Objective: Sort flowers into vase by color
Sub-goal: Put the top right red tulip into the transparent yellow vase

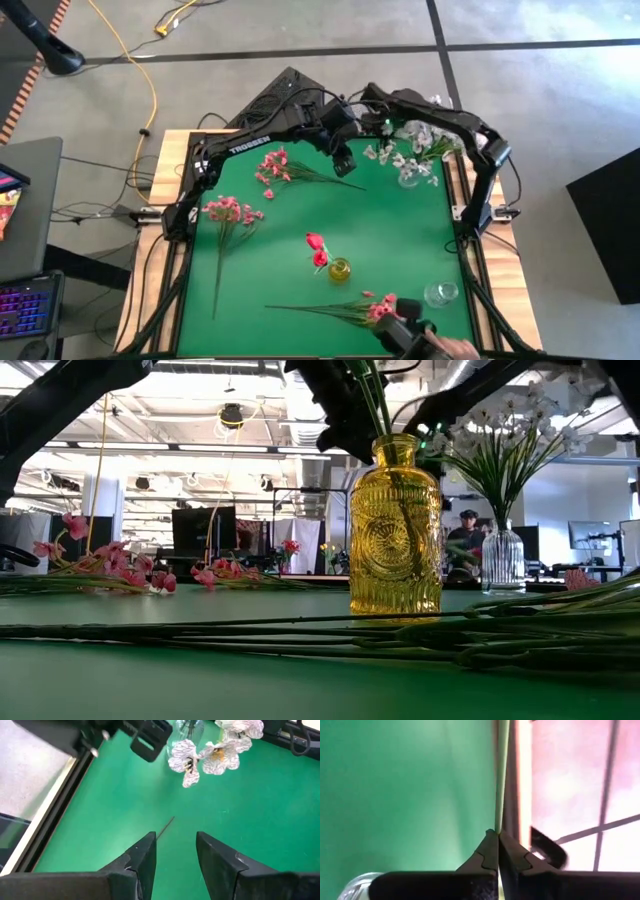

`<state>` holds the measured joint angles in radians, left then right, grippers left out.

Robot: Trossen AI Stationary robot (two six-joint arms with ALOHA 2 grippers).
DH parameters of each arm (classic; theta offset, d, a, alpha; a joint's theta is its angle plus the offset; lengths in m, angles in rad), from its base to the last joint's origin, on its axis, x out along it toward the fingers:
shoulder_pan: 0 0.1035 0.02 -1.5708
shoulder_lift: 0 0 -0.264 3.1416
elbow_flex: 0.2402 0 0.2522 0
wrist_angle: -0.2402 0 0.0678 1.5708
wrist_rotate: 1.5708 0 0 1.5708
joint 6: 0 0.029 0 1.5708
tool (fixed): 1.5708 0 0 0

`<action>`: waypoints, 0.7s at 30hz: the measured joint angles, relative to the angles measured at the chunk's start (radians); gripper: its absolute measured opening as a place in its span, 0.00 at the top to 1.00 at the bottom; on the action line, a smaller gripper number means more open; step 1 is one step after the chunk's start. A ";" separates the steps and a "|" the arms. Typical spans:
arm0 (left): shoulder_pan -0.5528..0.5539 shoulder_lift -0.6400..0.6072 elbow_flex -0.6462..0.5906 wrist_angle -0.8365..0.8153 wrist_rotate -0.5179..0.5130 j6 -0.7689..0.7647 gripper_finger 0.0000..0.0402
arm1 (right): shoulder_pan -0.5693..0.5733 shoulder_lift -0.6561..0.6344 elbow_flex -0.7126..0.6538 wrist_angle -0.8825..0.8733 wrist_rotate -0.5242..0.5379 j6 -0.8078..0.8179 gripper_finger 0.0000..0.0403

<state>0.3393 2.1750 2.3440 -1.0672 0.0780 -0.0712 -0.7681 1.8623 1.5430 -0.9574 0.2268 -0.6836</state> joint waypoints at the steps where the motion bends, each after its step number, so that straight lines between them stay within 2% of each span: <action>1: 0.002 0.000 0.000 0.000 0.005 0.000 0.68 | 0.000 -0.017 0.002 0.016 0.000 0.010 0.94; 7: 0.003 -0.004 0.000 -0.003 0.020 0.004 0.68 | 0.000 -0.122 0.004 0.139 -0.006 0.056 0.94; 10: 0.003 -0.023 0.000 -0.007 -0.008 0.021 0.68 | 0.000 -0.165 0.004 0.197 -0.005 0.072 0.94; 16: 0.022 -0.148 0.000 -0.017 -0.083 0.022 0.68 | 0.000 -0.244 0.004 0.294 0.004 0.083 0.94; 21: 0.039 -0.236 0.000 -0.046 -0.090 -0.001 0.68 | 0.014 -0.306 0.004 0.377 0.005 0.081 0.94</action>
<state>0.3780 1.9387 2.3444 -1.1134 -0.0124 -0.0718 -0.7543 1.5561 1.5471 -0.5805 0.2317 -0.6023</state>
